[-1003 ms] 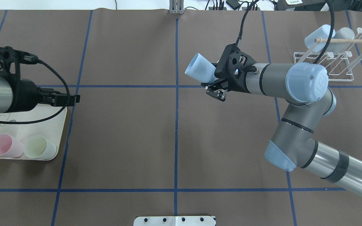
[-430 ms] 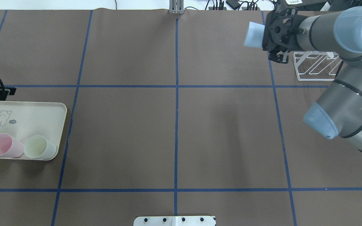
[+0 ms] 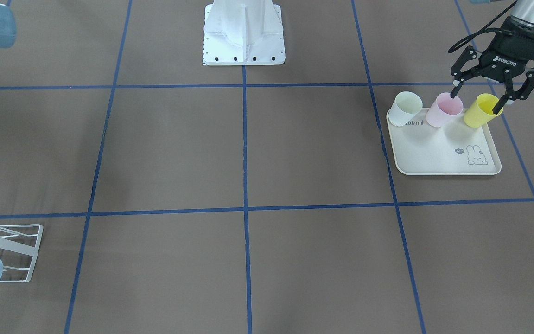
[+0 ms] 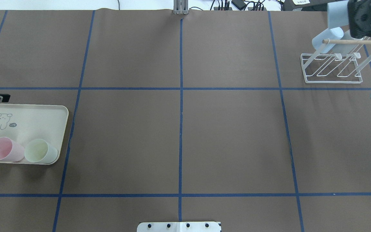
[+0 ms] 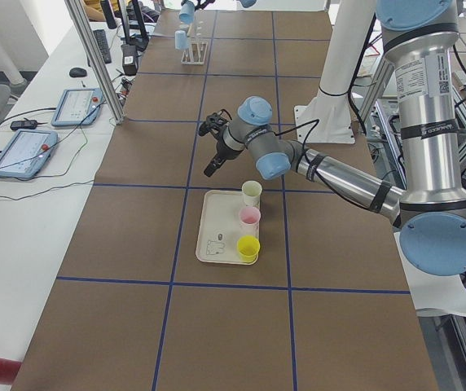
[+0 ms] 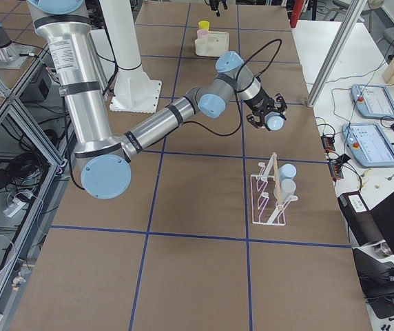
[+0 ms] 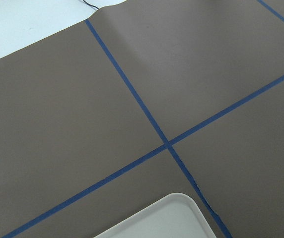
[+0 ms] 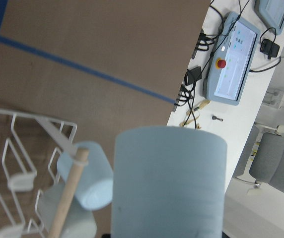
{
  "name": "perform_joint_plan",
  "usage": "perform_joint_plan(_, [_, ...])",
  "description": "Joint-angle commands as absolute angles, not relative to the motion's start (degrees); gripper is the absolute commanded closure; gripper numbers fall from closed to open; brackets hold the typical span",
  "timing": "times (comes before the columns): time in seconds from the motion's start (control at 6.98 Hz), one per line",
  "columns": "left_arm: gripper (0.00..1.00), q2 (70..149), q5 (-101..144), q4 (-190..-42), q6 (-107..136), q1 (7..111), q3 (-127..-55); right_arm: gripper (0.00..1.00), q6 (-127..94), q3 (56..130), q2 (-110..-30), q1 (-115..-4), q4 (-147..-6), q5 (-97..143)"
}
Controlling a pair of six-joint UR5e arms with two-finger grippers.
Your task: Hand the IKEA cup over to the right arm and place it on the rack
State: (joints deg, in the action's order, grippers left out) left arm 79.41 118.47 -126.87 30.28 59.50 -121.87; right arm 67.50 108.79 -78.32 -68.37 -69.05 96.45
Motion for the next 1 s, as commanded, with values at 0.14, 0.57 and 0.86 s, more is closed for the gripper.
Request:
perform_joint_plan(0.14, [0.0,79.19,121.47,-133.59,42.35,59.77,-121.55,1.0,92.33,100.93,-79.02,-73.83,-68.12,86.25])
perform_joint_plan(0.57, [0.0,79.19,121.38,-133.59,42.36,59.77,-121.46,1.0,92.72,89.0,-76.39,-73.39,-59.73,82.71])
perform_joint_plan(0.86, [0.0,79.1,121.38,-133.51,42.36,59.77,-121.47,1.0,93.69,86.22,-75.76,-71.38,-56.95,81.66])
